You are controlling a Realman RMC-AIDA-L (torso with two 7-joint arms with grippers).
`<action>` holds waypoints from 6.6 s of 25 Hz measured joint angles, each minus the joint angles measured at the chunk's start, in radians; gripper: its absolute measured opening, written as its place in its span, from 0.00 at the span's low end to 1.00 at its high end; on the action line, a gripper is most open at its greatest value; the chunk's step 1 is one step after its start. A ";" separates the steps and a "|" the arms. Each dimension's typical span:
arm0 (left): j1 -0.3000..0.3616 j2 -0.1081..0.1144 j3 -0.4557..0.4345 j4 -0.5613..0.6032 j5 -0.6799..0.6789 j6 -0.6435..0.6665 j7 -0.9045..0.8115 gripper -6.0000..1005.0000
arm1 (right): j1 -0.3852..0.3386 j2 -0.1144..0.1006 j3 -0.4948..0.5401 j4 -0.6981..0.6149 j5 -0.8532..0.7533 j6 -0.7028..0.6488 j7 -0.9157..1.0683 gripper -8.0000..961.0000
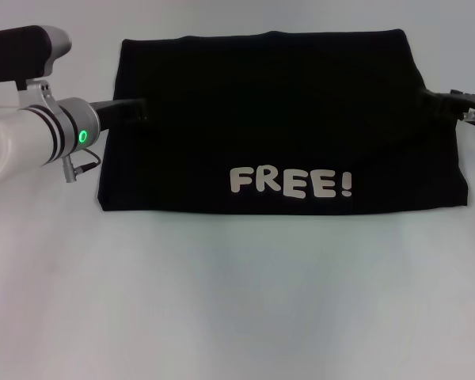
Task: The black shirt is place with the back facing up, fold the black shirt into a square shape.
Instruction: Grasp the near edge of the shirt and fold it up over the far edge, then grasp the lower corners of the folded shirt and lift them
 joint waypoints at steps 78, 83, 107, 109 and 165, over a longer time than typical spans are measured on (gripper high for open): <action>0.285 -0.016 0.237 0.271 0.175 0.414 -0.130 0.73 | -0.225 -0.127 -0.048 -0.056 0.125 -0.535 0.217 0.66; 0.290 -0.019 0.236 0.276 0.182 0.405 -0.130 0.55 | -0.225 -0.130 -0.049 -0.057 0.125 -0.534 0.216 0.66; 0.278 -0.008 0.245 0.309 0.197 0.438 -0.145 0.01 | -0.191 -0.162 -0.269 -0.113 -0.219 -0.463 0.521 0.65; 0.274 -0.007 0.246 0.309 0.197 0.438 -0.146 0.01 | -0.191 -0.161 -0.286 -0.108 -0.220 -0.450 0.520 0.65; 0.471 -0.023 0.108 0.633 0.186 1.054 -0.320 0.01 | -0.415 -0.147 -0.084 -0.224 -0.212 -0.910 0.022 0.03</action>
